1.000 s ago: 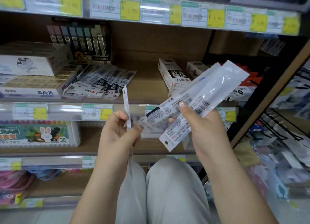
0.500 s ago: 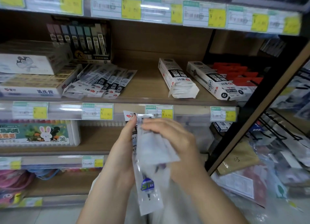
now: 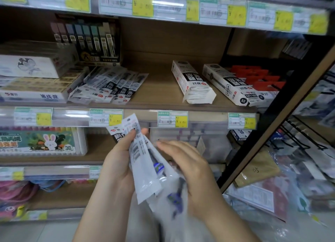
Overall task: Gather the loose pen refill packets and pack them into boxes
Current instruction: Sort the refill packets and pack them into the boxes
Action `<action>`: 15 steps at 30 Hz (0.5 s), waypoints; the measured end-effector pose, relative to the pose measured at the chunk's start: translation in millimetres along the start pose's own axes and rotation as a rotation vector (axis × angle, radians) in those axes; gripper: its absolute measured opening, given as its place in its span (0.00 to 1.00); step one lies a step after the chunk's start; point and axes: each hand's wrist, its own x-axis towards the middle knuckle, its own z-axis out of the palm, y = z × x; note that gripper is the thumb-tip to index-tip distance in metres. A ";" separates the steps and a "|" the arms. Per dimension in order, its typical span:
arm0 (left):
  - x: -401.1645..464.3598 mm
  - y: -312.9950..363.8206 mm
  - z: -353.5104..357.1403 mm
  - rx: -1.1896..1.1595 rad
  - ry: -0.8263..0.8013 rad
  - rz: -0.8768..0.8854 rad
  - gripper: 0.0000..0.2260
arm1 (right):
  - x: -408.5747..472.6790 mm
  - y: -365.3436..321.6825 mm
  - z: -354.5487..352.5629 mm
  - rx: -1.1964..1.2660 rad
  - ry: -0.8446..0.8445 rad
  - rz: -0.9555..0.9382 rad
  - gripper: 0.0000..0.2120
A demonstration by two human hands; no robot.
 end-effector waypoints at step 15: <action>-7.1 -24.6 6.0 0.452 -0.046 0.461 0.11 | 13.5 -5.6 6.3 0.450 -0.123 0.528 0.15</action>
